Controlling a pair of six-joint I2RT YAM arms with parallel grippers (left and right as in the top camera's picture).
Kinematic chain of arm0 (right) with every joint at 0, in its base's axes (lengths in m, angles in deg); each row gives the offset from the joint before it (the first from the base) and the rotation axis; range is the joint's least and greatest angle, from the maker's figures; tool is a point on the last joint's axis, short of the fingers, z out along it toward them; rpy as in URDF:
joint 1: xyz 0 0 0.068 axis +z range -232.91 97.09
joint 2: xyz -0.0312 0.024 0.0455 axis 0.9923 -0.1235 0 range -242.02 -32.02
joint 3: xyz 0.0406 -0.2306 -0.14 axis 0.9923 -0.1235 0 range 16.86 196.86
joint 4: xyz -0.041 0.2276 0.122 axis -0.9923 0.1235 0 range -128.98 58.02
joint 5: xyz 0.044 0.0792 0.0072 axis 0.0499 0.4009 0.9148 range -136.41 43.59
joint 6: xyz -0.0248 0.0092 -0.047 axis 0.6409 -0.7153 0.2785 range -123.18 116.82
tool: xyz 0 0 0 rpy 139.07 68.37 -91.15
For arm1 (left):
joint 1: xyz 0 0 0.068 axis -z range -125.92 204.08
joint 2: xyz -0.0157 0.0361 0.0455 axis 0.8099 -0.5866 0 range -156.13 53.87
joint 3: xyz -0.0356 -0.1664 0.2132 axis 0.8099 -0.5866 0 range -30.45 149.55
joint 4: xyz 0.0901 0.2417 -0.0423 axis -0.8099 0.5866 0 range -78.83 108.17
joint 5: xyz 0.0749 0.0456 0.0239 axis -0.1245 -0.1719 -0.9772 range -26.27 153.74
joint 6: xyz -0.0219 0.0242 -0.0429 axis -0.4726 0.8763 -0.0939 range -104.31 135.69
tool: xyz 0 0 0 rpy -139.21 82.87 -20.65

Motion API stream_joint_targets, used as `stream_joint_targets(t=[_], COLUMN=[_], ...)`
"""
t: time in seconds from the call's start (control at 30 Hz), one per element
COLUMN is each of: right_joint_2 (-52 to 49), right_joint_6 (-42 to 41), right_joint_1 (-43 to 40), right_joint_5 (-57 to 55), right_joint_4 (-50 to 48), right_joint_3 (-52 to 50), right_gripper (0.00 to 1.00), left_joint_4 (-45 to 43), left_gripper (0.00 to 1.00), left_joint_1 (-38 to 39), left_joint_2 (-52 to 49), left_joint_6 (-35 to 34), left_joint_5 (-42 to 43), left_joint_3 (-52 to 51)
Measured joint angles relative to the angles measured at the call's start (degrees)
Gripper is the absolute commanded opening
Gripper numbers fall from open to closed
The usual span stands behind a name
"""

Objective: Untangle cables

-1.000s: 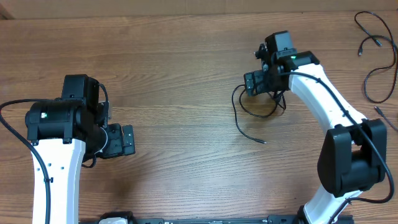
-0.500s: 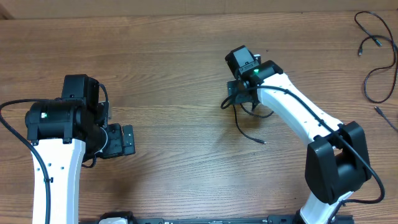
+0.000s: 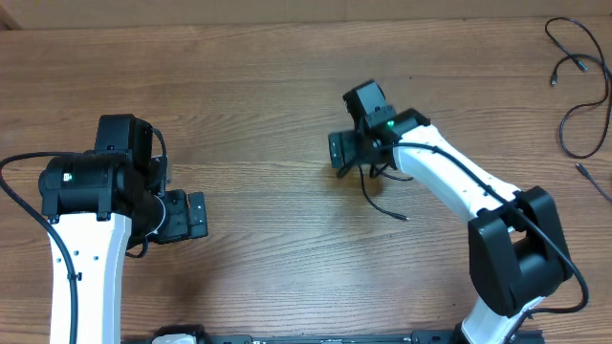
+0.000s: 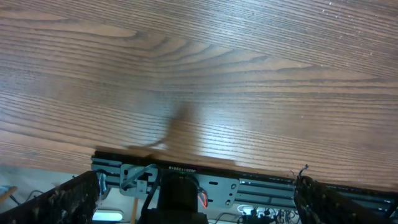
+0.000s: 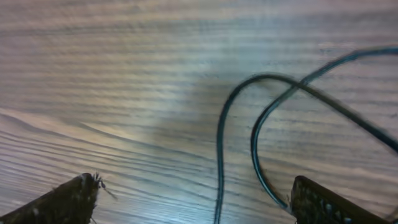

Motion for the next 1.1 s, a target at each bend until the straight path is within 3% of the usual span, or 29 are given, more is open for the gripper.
stream_joint_targets(t=[0.27, 0.47, 0.8, 1.1], right_joint_2=[-0.02, -2.05, -5.57, -6.43], right_joint_6=[3.02, 4.39, 4.85, 5.14], right_joint_1=[0.0, -0.04, -2.08, -3.96], right_joint_5=[-1.88, -2.6, -2.58, 1.7], right_joint_4=[-4.24, -6.05, -5.22, -0.85], right_joint_3=[-2.97, -2.97, -3.23, -2.89], right_gripper=[0.87, 0.71, 0.7, 0.58], left_joint_4=[0.0, 0.0, 0.0, 0.02], left_gripper=[0.99, 1.0, 1.0, 1.0], left_joint_1=[0.0, 0.0, 0.0, 0.0], left_joint_2=[0.0, 0.0, 0.0, 0.0], left_joint_6=[0.0, 0.0, 0.0, 0.0], left_joint_5=[0.0, 0.0, 0.0, 0.0], left_joint_3=[0.0, 0.0, 0.0, 0.0])
